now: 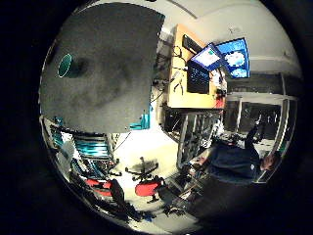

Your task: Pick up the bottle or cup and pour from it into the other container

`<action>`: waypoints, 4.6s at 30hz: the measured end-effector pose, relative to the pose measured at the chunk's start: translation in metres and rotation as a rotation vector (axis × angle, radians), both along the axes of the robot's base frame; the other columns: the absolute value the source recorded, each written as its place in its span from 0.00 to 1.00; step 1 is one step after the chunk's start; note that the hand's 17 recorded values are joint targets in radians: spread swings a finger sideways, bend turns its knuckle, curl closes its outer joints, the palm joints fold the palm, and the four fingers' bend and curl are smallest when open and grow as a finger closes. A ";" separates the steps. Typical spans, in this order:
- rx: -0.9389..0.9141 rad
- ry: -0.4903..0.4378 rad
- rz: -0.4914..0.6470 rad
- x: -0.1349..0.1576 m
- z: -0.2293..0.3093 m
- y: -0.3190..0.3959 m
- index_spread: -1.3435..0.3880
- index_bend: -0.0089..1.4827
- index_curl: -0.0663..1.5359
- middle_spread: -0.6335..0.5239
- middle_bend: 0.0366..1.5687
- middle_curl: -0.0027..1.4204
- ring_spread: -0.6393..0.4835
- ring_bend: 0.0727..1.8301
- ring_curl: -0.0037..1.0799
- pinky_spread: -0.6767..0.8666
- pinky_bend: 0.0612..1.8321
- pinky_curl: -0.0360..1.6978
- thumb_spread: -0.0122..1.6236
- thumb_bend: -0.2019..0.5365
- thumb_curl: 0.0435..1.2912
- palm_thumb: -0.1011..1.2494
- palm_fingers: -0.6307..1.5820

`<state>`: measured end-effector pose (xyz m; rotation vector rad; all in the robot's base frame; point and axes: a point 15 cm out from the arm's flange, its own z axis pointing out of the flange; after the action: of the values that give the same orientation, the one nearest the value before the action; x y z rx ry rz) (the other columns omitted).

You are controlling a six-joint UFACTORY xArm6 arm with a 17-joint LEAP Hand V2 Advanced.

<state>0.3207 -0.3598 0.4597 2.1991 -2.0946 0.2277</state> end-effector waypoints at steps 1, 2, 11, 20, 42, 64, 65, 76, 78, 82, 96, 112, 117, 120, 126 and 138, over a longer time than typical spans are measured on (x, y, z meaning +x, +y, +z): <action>0.000 0.000 -0.001 0.000 0.000 0.000 0.56 0.11 0.20 0.63 0.10 0.20 0.75 0.11 0.25 0.70 0.23 0.20 0.62 0.24 0.23 0.56 0.28; -0.001 -0.001 -0.001 0.000 0.000 0.000 0.56 0.11 0.20 0.63 0.10 0.20 0.75 0.11 0.25 0.70 0.23 0.20 0.62 0.24 0.23 0.56 0.28; 0.003 0.002 -0.002 0.001 -0.002 -0.001 0.56 0.11 0.20 0.63 0.09 0.20 0.75 0.11 0.25 0.70 0.23 0.20 0.62 0.24 0.23 0.56 0.28; 0.017 -0.012 -0.015 0.009 -0.019 -0.013 0.57 0.11 0.20 0.63 0.10 0.21 0.75 0.11 0.25 0.70 0.23 0.20 0.62 0.24 0.22 0.55 0.28; 0.451 -0.178 -0.092 0.006 -0.147 -0.019 0.65 0.11 0.19 0.67 0.11 0.23 0.75 0.14 0.26 0.70 0.25 0.20 0.60 0.23 0.20 0.43 0.29; 0.975 -0.377 -0.088 0.014 -0.243 0.022 0.67 0.11 0.19 0.68 0.11 0.24 0.73 0.17 0.25 0.69 0.25 0.20 0.58 0.23 0.20 0.40 0.30; 0.992 -0.387 -0.091 0.016 -0.244 0.023 0.67 0.11 0.19 0.67 0.11 0.24 0.73 0.17 0.25 0.69 0.24 0.20 0.58 0.23 0.20 0.40 0.30; 1.085 -0.379 -0.101 0.022 -0.264 0.037 0.67 0.10 0.20 0.66 0.12 0.24 0.72 0.17 0.25 0.69 0.24 0.20 0.59 0.23 0.20 0.40 0.31; 1.091 -0.380 -0.093 0.027 -0.264 0.041 0.67 0.10 0.20 0.66 0.12 0.24 0.72 0.17 0.25 0.69 0.25 0.19 0.59 0.23 0.20 0.40 0.31; 1.100 -0.375 -0.073 0.036 -0.263 0.050 0.67 0.10 0.20 0.66 0.12 0.24 0.72 0.17 0.25 0.69 0.24 0.19 0.59 0.23 0.20 0.40 0.31; 1.135 -0.325 -0.019 0.060 -0.267 0.085 0.67 0.10 0.19 0.66 0.12 0.24 0.71 0.19 0.25 0.71 0.26 0.20 0.58 0.23 0.20 0.41 0.32; 1.188 -0.263 0.024 0.069 -0.279 0.127 0.67 0.11 0.20 0.66 0.12 0.24 0.70 0.21 0.24 0.68 0.27 0.19 0.59 0.23 0.20 0.42 0.32; 1.200 -0.261 0.031 0.072 -0.279 0.136 0.68 0.11 0.20 0.66 0.12 0.24 0.70 0.21 0.24 0.68 0.27 0.19 0.59 0.24 0.20 0.43 0.32; 1.208 -0.252 0.036 0.073 -0.281 0.142 0.68 0.10 0.20 0.66 0.13 0.24 0.70 0.21 0.24 0.67 0.27 0.19 0.59 0.23 0.20 0.43 0.33; 1.218 -0.239 0.042 0.072 -0.285 0.151 0.69 0.11 0.20 0.65 0.14 0.24 0.68 0.22 0.23 0.65 0.26 0.19 0.59 0.23 0.20 0.44 0.35; 1.235 -0.229 0.053 0.070 -0.288 0.160 0.70 0.12 0.21 0.62 0.21 0.25 0.60 0.29 0.24 0.58 0.23 0.17 0.60 0.24 0.21 0.49 0.44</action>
<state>0.3902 -0.2000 0.1716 2.8402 -2.6840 -1.1811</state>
